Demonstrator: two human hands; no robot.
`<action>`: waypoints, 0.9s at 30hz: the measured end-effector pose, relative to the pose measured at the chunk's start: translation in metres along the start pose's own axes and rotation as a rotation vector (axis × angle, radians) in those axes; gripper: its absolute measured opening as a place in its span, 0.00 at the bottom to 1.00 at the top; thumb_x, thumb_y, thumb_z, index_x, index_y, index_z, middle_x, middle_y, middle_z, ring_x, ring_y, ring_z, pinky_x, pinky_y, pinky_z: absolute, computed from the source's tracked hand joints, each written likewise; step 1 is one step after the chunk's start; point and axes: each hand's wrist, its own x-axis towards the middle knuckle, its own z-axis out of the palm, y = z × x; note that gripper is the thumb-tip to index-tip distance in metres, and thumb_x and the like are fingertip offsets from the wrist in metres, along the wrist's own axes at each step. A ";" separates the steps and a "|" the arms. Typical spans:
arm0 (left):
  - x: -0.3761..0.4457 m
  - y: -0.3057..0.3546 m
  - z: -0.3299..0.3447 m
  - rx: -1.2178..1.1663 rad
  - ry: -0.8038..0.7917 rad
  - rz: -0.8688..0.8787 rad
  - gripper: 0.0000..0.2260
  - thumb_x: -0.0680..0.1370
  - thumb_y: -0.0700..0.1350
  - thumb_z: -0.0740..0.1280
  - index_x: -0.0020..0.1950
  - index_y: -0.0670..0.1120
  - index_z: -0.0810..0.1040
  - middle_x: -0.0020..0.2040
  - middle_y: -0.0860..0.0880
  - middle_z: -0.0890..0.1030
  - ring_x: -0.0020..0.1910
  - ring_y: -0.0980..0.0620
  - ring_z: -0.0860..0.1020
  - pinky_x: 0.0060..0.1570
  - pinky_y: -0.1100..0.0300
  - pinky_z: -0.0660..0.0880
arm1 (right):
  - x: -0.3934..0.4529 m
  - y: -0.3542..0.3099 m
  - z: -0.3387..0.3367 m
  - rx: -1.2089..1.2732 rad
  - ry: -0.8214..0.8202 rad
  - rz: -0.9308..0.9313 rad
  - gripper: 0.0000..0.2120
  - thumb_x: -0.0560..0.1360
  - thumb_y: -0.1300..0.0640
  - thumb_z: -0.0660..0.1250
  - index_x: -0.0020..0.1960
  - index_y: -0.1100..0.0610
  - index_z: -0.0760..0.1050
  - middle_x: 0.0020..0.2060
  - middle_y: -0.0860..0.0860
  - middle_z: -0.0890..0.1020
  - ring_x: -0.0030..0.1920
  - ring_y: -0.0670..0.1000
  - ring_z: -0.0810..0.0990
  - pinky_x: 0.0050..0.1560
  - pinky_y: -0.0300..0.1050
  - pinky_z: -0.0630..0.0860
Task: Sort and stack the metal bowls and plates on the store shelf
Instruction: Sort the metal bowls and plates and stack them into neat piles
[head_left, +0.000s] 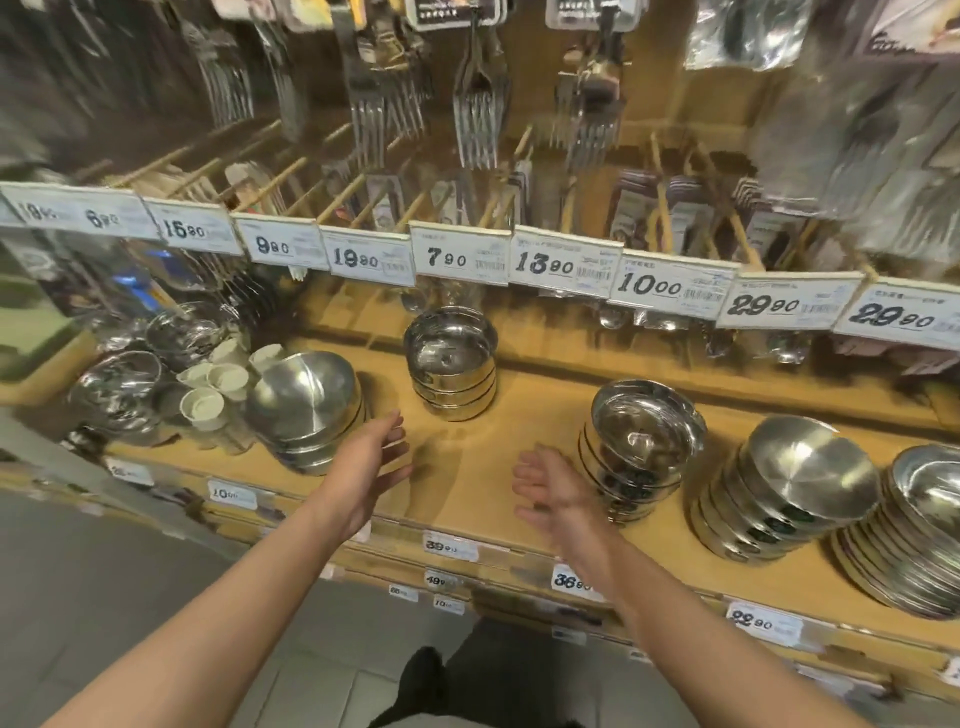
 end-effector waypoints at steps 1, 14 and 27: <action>0.006 0.004 -0.004 0.011 -0.006 0.000 0.17 0.82 0.53 0.63 0.67 0.46 0.75 0.58 0.49 0.78 0.57 0.52 0.77 0.49 0.55 0.78 | 0.007 -0.003 0.007 0.022 0.025 -0.005 0.20 0.83 0.46 0.58 0.68 0.58 0.72 0.62 0.55 0.79 0.60 0.53 0.79 0.56 0.48 0.78; 0.113 0.053 0.016 0.054 -0.073 0.028 0.15 0.86 0.53 0.53 0.42 0.57 0.73 0.30 0.68 0.79 0.36 0.67 0.77 0.33 0.66 0.74 | 0.108 -0.041 0.086 0.214 0.255 0.008 0.10 0.82 0.45 0.56 0.48 0.44 0.75 0.48 0.44 0.80 0.52 0.47 0.76 0.48 0.46 0.72; 0.168 0.065 0.038 -0.089 -0.150 -0.202 0.21 0.79 0.63 0.59 0.51 0.48 0.83 0.37 0.49 0.87 0.33 0.52 0.85 0.27 0.60 0.80 | 0.159 -0.053 0.095 0.265 0.199 -0.059 0.20 0.81 0.39 0.51 0.55 0.47 0.78 0.43 0.39 0.87 0.41 0.39 0.84 0.33 0.36 0.78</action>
